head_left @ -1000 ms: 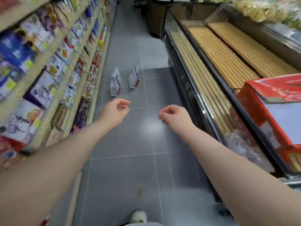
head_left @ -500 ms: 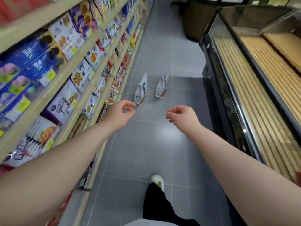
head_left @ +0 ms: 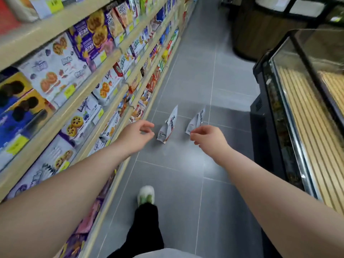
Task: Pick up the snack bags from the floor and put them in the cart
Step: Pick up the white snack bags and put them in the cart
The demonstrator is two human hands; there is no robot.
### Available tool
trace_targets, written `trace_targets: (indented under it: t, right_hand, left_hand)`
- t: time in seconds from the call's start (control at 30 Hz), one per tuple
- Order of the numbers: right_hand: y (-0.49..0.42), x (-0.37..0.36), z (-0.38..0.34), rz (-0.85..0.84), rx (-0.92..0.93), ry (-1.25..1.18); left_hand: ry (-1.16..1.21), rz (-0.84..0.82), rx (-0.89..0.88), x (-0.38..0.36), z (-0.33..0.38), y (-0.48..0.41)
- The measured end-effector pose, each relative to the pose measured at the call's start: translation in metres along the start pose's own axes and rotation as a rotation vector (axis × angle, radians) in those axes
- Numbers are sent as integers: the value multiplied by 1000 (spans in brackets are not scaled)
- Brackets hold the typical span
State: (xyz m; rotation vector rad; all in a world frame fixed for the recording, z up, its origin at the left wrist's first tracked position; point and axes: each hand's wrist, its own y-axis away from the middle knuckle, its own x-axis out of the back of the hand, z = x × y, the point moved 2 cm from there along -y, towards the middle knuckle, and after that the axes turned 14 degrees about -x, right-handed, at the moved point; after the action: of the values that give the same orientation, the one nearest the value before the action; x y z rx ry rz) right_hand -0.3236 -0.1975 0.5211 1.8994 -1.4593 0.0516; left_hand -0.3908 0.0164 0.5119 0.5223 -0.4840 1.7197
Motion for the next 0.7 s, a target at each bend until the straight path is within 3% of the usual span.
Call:
trace_targets:
  t: [0.37,0.53,0.7]
  right_hand:
    - [-222,-17,-94,71,-157,-61]
    - [-300,-32,-87,77,-229,-63]
    - [-385,-68,-33,82,-258,-10]
  left_hand:
    - [-61,-174,41,-13,-80,-258]
    - [-64,-229,105,-49,-129,-321]
    - [-72,-216,201,-119,-210,-355]
